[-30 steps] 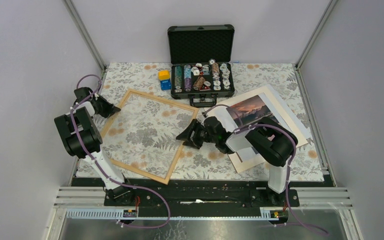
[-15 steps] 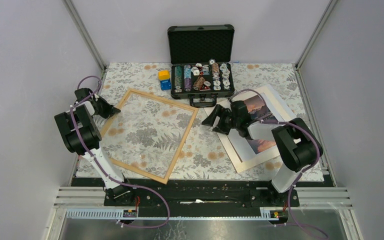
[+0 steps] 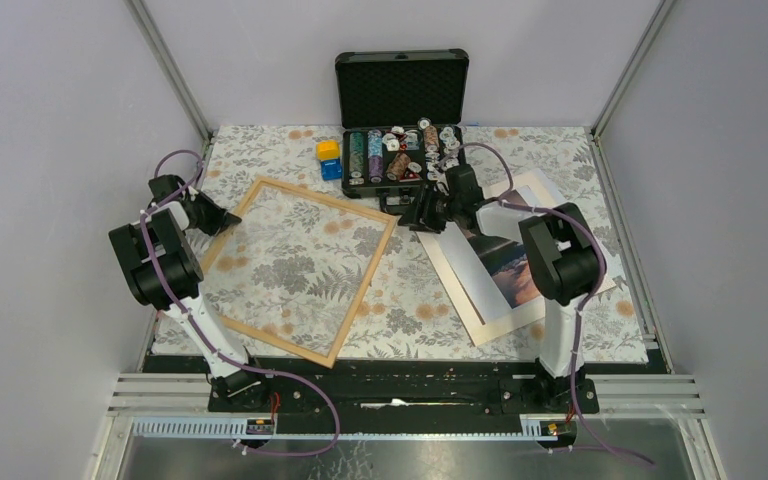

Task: Put the photo into the frame

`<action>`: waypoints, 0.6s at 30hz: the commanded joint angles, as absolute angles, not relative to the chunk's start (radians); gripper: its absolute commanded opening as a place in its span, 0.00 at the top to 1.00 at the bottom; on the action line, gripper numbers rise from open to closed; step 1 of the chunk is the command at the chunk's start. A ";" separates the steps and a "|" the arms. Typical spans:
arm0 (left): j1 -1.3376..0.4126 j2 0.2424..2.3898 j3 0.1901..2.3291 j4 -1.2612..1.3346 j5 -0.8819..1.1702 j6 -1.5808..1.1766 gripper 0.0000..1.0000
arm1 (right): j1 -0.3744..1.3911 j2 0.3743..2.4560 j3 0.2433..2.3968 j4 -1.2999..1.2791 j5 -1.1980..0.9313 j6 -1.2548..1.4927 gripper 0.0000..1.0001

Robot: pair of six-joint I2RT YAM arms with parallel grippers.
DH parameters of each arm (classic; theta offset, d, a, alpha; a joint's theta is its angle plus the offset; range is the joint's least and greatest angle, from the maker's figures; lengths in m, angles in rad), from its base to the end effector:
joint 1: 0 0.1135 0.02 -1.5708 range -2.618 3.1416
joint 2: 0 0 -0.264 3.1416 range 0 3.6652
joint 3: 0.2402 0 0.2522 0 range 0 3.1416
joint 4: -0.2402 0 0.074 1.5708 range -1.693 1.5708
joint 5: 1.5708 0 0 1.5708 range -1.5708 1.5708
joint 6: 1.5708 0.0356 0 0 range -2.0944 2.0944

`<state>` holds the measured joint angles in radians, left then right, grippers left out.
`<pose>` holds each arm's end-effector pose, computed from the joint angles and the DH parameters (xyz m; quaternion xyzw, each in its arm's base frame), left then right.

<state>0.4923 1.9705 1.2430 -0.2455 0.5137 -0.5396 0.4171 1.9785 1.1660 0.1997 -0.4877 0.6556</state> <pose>0.3649 0.1759 0.1518 -0.3909 0.8409 -0.2494 0.2790 0.3799 0.1866 0.1586 -0.0080 0.8683 0.4127 0.2750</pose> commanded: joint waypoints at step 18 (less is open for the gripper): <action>0.508 1.967 1.285 -0.157 0.516 -0.561 1.00 | 0.440 2.187 1.368 0.344 -0.483 0.740 0.70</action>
